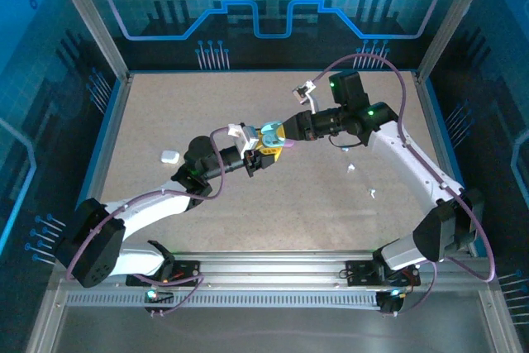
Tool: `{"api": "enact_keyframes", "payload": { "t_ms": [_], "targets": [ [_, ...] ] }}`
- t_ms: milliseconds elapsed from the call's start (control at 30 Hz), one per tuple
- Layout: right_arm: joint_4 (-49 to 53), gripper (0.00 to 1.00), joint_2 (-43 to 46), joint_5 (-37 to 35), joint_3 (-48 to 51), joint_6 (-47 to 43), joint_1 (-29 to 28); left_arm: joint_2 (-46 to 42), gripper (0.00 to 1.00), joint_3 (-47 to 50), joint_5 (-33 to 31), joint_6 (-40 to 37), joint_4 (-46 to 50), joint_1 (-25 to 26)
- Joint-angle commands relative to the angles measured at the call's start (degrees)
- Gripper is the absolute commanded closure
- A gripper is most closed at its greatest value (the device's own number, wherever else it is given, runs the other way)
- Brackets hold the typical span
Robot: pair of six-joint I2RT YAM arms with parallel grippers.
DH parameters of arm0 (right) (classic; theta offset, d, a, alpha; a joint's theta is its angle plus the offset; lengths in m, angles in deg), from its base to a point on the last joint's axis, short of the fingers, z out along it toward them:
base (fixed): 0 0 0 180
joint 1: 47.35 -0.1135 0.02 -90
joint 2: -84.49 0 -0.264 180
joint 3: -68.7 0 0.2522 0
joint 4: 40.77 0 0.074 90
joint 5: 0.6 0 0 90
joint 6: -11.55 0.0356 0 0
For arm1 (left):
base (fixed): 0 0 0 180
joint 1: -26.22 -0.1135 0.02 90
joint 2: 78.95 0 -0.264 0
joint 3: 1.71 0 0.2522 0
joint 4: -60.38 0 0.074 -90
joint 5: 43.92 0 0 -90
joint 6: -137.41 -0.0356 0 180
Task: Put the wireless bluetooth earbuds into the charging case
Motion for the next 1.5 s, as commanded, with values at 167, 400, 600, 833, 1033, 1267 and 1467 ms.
{"api": "enact_keyframes", "payload": {
  "t_ms": [167,400,600,833,1033,1267,1467],
  "targets": [
    [4.2,0.72,0.7,-3.1,-2.1,-2.6,-1.0,-0.1,0.67,-2.4,1.5,0.3,-3.8,0.5],
    [4.7,0.70,0.5,-3.1,-2.5,-2.8,-0.9,0.0,0.67,-2.5,1.5,0.2,-3.8,0.6],
    [5.3,0.65,0.8,-3.6,-3.0,-2.8,-1.0,0.2,0.67,-2.4,1.3,0.1,-3.7,0.6],
    [4.2,0.56,5.1,-3.9,-2.4,-3.5,-0.2,-0.2,0.67,-1.8,0.4,-0.6,-3.5,0.6],
    [-0.9,0.54,12.8,-5.3,1.8,-3.3,3.5,-0.5,0.68,-1.4,-0.3,-1.0,-3.4,0.6],
    [0.1,0.57,16.6,-24.7,9.8,0.4,16.0,-1.6,0.67,-1.4,-0.1,-0.6,-3.5,0.6],
    [4.3,0.60,3.5,-26.4,10.6,-2.1,26.0,-3.1,0.68,-1.1,-0.2,0.0,-3.3,0.6]
  ]
}}
